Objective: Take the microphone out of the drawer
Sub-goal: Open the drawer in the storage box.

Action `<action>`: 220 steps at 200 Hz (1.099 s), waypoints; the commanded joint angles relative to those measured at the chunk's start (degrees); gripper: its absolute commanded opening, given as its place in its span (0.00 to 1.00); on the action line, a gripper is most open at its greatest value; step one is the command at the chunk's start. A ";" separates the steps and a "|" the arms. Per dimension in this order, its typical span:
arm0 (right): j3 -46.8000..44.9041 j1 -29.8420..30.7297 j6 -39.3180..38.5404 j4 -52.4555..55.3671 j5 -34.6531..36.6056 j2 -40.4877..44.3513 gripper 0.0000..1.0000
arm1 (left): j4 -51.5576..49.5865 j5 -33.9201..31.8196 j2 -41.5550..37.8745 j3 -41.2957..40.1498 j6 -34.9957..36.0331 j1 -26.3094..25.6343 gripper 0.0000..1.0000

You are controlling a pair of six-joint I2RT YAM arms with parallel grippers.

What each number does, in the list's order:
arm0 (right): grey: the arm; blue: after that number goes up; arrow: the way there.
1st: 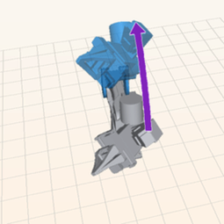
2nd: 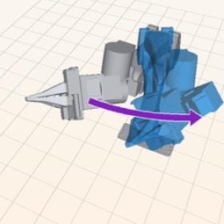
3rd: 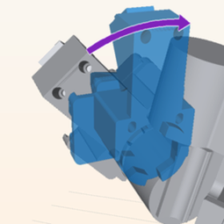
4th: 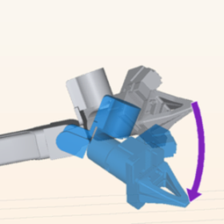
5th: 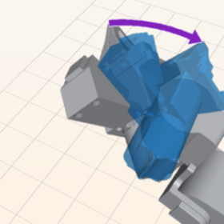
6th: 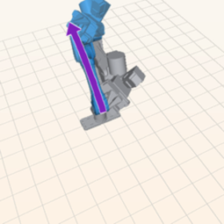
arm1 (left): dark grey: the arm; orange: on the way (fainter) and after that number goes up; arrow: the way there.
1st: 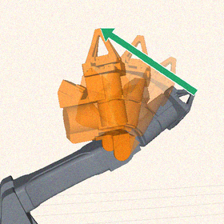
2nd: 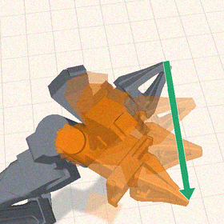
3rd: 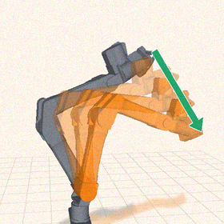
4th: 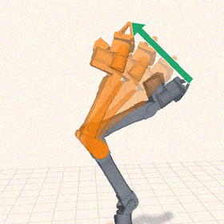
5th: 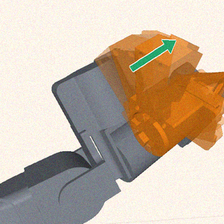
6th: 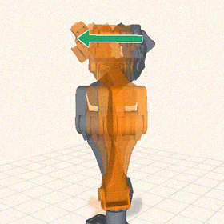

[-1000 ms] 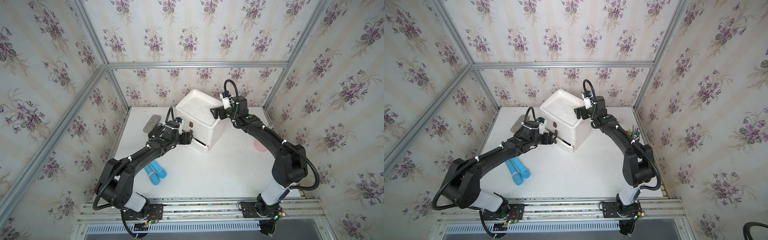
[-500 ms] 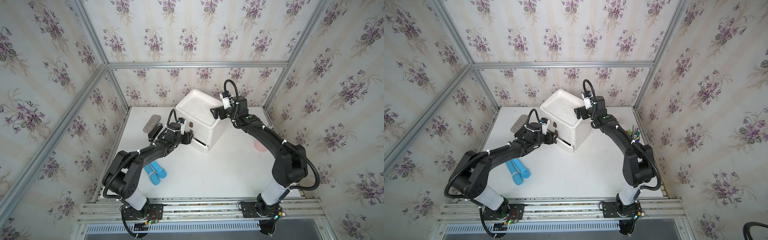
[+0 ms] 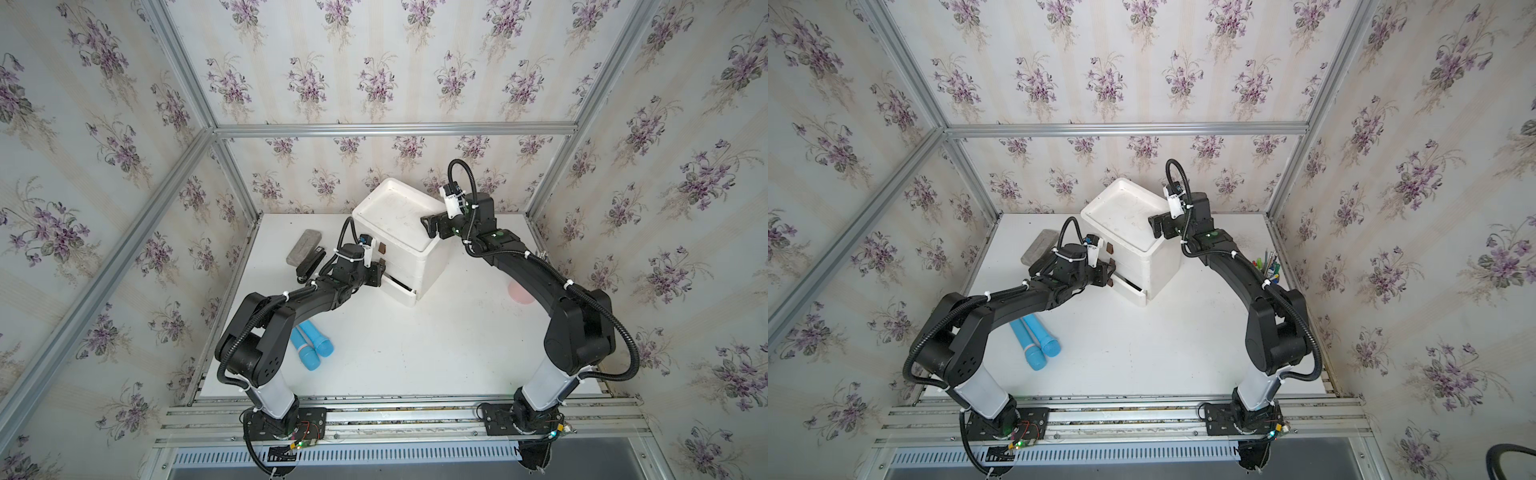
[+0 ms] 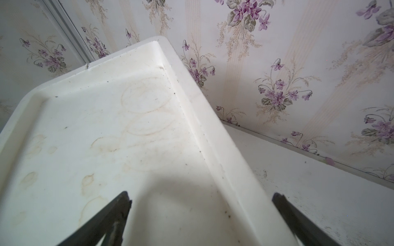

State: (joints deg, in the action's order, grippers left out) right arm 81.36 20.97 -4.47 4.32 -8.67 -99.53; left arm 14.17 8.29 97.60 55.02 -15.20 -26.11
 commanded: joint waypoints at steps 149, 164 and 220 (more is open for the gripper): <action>-1.41 0.87 -6.71 16.45 -0.44 -2.49 1.00 | 2.29 0.56 -6.10 -5.36 0.20 0.02 0.00; -1.39 0.91 -6.72 16.51 -0.45 -2.52 1.00 | 2.33 0.99 -6.60 -5.42 -0.16 0.09 0.00; -1.39 0.87 -6.77 16.53 -0.44 -2.60 1.00 | 2.00 -0.04 -10.17 -6.46 -1.00 0.01 0.00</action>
State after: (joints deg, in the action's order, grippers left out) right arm 81.47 21.06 -4.47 4.10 -8.67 -99.85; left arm 14.79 8.71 89.06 48.88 -15.66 -26.17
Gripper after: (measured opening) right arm 0.996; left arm 0.048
